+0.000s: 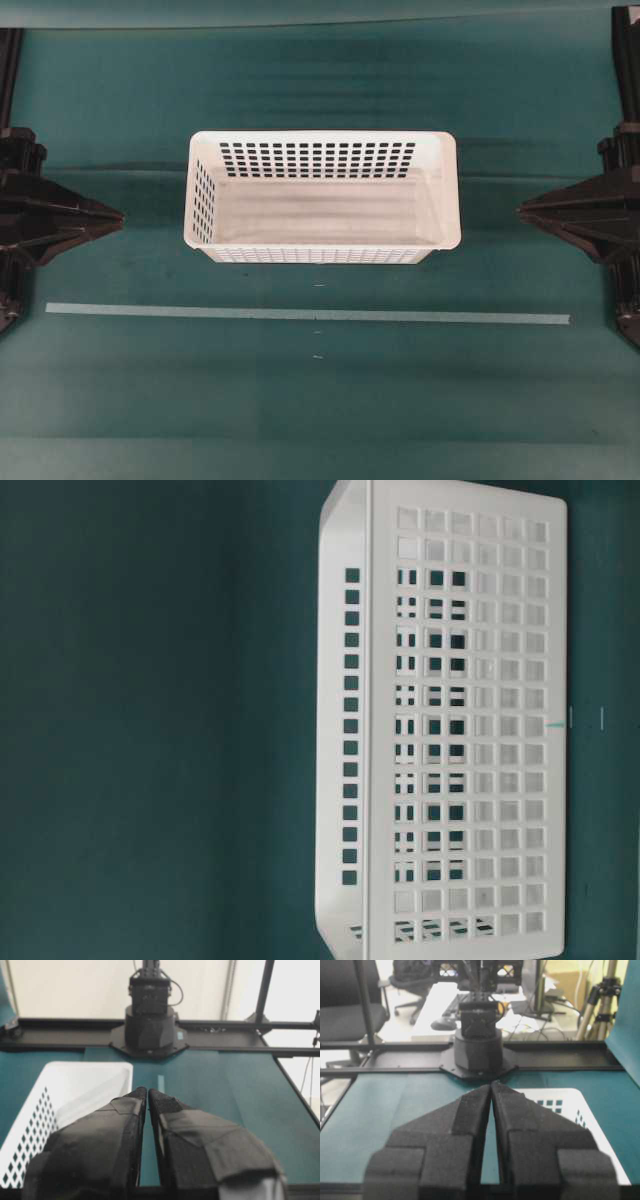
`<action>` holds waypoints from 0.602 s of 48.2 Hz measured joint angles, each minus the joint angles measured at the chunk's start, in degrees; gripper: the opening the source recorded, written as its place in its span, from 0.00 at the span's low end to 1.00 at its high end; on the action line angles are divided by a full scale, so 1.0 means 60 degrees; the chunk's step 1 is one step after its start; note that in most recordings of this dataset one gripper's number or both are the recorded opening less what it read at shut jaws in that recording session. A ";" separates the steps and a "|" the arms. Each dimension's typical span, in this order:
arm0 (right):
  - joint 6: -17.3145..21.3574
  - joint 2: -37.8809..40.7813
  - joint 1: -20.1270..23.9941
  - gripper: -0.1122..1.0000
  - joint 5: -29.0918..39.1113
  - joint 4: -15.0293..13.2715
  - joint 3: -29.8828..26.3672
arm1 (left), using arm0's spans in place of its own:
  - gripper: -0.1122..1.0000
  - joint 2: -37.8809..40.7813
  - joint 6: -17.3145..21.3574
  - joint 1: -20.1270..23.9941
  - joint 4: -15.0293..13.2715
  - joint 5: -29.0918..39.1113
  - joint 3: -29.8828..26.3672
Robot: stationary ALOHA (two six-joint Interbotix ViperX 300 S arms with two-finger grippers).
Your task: Lift the white basket with both hands.
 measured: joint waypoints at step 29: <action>0.4072 0.0293 -0.1729 0.10 0.4160 0.2695 -0.1523 | 0.06 0.0425 -0.4585 0.0308 0.0146 0.2285 -0.1450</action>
